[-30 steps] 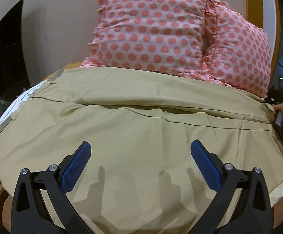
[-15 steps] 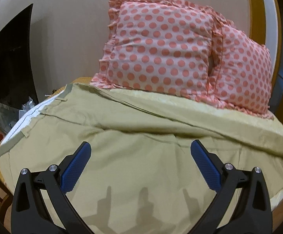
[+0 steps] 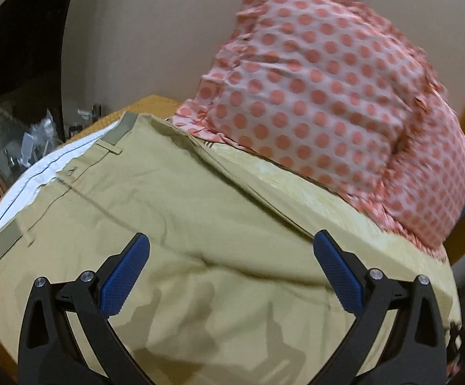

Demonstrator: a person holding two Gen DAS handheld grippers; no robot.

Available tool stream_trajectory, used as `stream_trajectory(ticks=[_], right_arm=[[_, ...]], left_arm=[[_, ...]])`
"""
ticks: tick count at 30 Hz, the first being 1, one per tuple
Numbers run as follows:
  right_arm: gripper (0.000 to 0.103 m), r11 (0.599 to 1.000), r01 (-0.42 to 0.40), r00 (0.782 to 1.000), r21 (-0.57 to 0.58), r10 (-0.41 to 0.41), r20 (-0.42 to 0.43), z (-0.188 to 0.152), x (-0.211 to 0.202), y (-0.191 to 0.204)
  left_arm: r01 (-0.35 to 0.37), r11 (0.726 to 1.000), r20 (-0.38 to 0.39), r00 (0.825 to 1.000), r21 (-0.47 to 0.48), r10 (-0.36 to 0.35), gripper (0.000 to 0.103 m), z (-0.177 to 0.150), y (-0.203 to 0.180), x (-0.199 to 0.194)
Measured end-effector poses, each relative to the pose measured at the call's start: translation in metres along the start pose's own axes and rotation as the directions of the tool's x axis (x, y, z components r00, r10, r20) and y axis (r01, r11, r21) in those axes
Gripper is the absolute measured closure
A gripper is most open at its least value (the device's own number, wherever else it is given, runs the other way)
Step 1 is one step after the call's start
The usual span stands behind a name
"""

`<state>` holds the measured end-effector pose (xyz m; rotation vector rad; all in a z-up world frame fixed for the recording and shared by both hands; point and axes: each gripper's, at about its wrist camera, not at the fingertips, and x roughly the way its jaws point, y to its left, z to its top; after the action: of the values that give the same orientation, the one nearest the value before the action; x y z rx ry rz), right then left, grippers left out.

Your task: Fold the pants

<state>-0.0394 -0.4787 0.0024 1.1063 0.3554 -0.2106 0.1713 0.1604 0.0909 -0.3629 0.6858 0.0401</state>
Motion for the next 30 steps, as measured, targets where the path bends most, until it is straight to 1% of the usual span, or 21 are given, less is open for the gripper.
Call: stream_trajectory(ticks=[3, 6, 8, 9, 11, 12, 13, 14, 15, 17, 19, 20, 21, 22, 23, 24, 25, 26, 27, 28, 30], right_arm=[[0.1, 0.999, -0.045, 0.998, -0.011, 0.045, 0.045, 0.004, -0.017, 0.002], [0.1, 0.999, -0.047, 0.997, -0.02, 0.048, 0.057, 0.005, -0.023, 0.001], [0.1, 0.999, -0.044, 0.997, -0.022, 0.045, 0.054, 0.006, -0.022, 0.0], [0.1, 0.999, -0.044, 0.997, -0.022, 0.045, 0.054, 0.006, -0.022, 0.0], [0.1, 0.999, -0.039, 0.998, -0.027, 0.041, 0.052, 0.006, -0.023, 0.0], [0.1, 0.999, -0.041, 0.998, -0.026, 0.042, 0.05, 0.006, -0.023, -0.001], [0.1, 0.999, -0.041, 0.998, -0.028, 0.043, 0.052, 0.006, -0.023, 0.0], [0.1, 0.998, -0.047, 0.998, -0.03, 0.049, 0.051, 0.006, -0.023, 0.0], [0.1, 0.998, -0.053, 0.997, -0.032, 0.054, 0.05, 0.007, -0.024, 0.001], [0.1, 0.996, -0.068, 0.995, -0.064, 0.072, 0.065, 0.009, -0.033, 0.006], [0.1, 0.994, -0.076, 0.993, -0.074, 0.083, 0.089, 0.012, -0.044, 0.006], [0.1, 0.994, -0.081, 0.99, -0.074, 0.088, 0.106, 0.015, -0.052, 0.004], [0.1, 0.994, -0.081, 0.99, -0.074, 0.088, 0.106, 0.015, -0.052, 0.004], [0.1, 0.994, -0.08, 0.989, -0.075, 0.088, 0.117, 0.016, -0.058, 0.002], [0.1, 0.995, -0.065, 0.989, -0.077, 0.075, 0.13, 0.018, -0.066, -0.002], [0.1, 0.996, -0.047, 0.99, -0.073, 0.056, 0.128, 0.018, -0.07, -0.008], [0.1, 0.998, -0.03, 0.992, -0.064, 0.038, 0.122, 0.017, -0.07, -0.012], [0.1, 0.998, -0.03, 0.992, -0.064, 0.038, 0.122, 0.017, -0.07, -0.012], [0.1, 0.999, -0.011, 0.994, -0.052, 0.017, 0.112, 0.016, -0.07, -0.018], [0.1, 1.0, 0.025, 0.996, -0.017, -0.023, 0.087, 0.013, -0.068, -0.034], [0.1, 0.999, 0.035, 0.996, 0.0, -0.035, 0.081, 0.011, -0.067, -0.044]], left_arm=[[-0.003, 0.998, -0.062, 0.998, -0.064, 0.0, 0.001, 0.022, 0.011, 0.032], [-0.043, 0.993, -0.143, 0.989, -0.107, 0.027, 0.002, 0.041, 0.014, 0.072], [-0.058, 0.991, -0.193, 0.981, -0.117, 0.035, 0.011, 0.05, 0.013, 0.097], [-0.063, 0.989, -0.217, 0.976, -0.131, 0.033, 0.019, 0.054, 0.012, 0.109], [-0.077, 0.986, -0.239, 0.97, -0.146, 0.04, 0.033, 0.062, 0.009, 0.13], [-0.09, 0.986, -0.243, 0.968, -0.139, 0.054, 0.053, 0.065, 0.008, 0.138], [-0.088, 0.987, -0.249, 0.967, -0.131, 0.053, 0.084, 0.065, 0.009, 0.144], [-0.073, 0.986, -0.255, 0.966, -0.148, 0.033, 0.093, 0.065, 0.012, 0.146], [-0.053, 0.983, -0.243, 0.97, -0.174, 0.01, 0.097, 0.062, 0.016, 0.14], [-0.026, 0.987, -0.185, 0.983, -0.161, -0.005, 0.098, 0.059, 0.02, 0.114], [0.013, 0.991, -0.096, 0.995, -0.134, -0.026, 0.098, 0.048, 0.023, 0.06], [0.03, 0.992, -0.066, 0.997, -0.125, -0.038, 0.098, 0.045, 0.025, 0.038], [0.047, 0.994, -0.025, 0.998, -0.103, -0.05, 0.098, 0.033, 0.027, 0.006], [0.045, 0.996, 0.003, 0.999, -0.073, -0.045, 0.098, 0.016, 0.03, -0.024], [0.035, 0.998, 0.014, 0.999, -0.053, -0.034, 0.098, -0.001, 0.034, -0.046], [0.023, 0.999, 0.015, 1.0, -0.042, -0.022, 0.098, -0.014, 0.037, -0.059], [0.003, 0.999, 0.007, 1.0, -0.034, -0.003, 0.098, -0.04, 0.044, -0.078], [-0.009, 0.999, -0.006, 1.0, -0.036, 0.009, 0.098, -0.058, 0.05, -0.084], [-0.023, 0.999, -0.031, 0.999, -0.042, 0.021, 0.098, -0.077, 0.058, -0.09], [-0.031, 0.998, -0.06, 0.998, -0.061, 0.027, 0.098, -0.094, 0.066, -0.093], [-0.041, 0.994, -0.097, 0.995, -0.103, 0.031, 0.098, -0.114, 0.077, -0.092]])
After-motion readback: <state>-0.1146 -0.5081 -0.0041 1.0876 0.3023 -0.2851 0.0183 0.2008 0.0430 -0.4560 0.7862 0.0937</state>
